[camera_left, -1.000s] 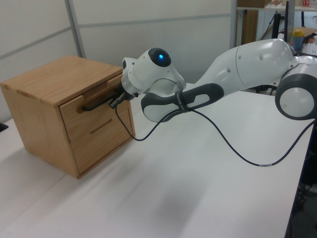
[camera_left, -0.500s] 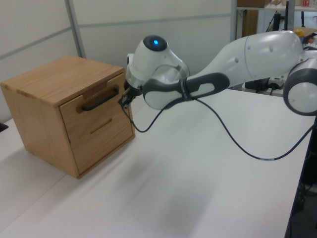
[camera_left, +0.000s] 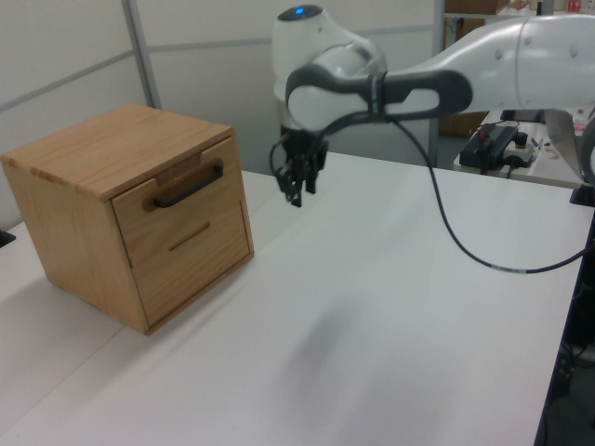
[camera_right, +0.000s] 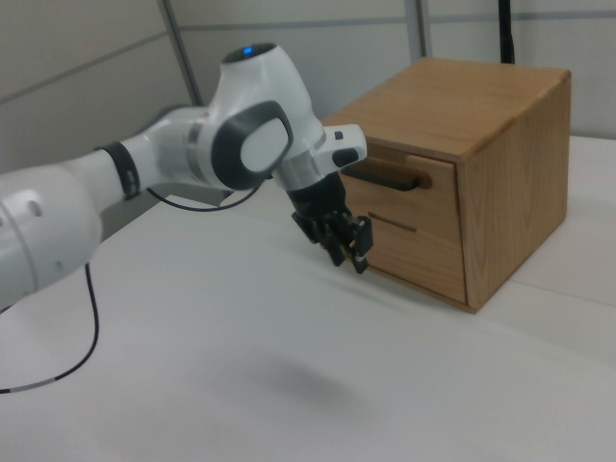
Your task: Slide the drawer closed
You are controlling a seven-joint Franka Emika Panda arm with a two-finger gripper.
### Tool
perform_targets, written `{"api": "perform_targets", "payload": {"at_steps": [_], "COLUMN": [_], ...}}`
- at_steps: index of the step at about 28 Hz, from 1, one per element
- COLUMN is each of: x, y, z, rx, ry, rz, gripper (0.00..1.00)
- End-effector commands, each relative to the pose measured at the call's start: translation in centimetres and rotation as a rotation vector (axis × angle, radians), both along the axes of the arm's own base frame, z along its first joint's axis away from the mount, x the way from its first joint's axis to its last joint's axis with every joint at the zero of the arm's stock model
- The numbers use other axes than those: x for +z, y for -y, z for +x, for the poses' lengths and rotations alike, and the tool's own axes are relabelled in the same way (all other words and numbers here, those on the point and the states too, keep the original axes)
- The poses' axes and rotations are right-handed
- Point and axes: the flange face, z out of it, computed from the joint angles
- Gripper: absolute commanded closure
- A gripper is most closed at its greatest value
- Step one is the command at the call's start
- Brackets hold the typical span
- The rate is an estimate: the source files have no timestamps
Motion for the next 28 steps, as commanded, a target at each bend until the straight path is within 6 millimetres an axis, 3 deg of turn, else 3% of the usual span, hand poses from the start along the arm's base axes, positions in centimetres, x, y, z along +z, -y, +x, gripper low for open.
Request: {"api": "perform_targets", "payload": {"at_steps": [1, 7, 11, 28], "x": [2.6, 6.2, 6.9, 7.1], "y": [0.3, 1.9, 2.5, 2.8], "z": [-3.2, -6.9, -8.0, -8.7], "rx": [0.043, 0.061, 0.061, 0.051], "ry": [-0.066, -0.124, -0.155, -0.170], "rz": [0.017, 0.071, 0.077, 0.081], "gripper": [0.00, 0.00, 0.00, 0.00]}}
